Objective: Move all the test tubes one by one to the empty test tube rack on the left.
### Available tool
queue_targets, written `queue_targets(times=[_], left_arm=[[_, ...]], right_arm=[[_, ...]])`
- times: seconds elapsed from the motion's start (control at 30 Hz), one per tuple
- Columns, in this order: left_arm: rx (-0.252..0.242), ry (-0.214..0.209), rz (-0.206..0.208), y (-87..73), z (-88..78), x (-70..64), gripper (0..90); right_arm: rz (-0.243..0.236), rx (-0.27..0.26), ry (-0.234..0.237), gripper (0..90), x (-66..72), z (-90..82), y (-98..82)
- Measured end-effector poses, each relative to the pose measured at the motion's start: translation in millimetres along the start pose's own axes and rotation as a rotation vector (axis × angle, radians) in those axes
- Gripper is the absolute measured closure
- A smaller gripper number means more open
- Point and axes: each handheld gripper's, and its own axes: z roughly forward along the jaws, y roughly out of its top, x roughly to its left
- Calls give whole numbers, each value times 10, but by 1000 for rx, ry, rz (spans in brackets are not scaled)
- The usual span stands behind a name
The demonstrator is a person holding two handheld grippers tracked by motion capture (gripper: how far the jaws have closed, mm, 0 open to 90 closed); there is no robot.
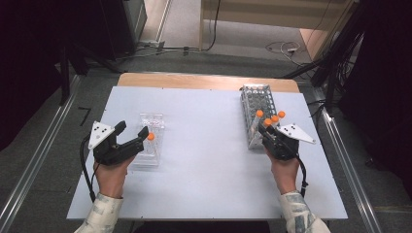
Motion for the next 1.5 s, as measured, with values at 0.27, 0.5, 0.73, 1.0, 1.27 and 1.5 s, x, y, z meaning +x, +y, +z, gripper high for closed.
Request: queue_targets(times=[0.27,0.5,0.73,1.0,1.27,1.5], left_arm=[[-4,1,-1,5,-7,-9,194],[-4,-5,6,4,-7,-31,194],[-10,-14,11,19,-27,-58,194],[-6,-32,22,25,-29,-114,194],[3,-53,36,15,-24,-200,194],[11,-95,68,-18,-12,-386,195]], right_arm=[[-3,-47,15,713,11,-153,102],[-7,-68,39,714,56,-256,159],[-26,-75,80,715,154,-315,184],[-48,-50,130,715,298,-300,153],[-82,-14,192,714,517,-246,85],[-109,20,227,714,671,-201,8]])
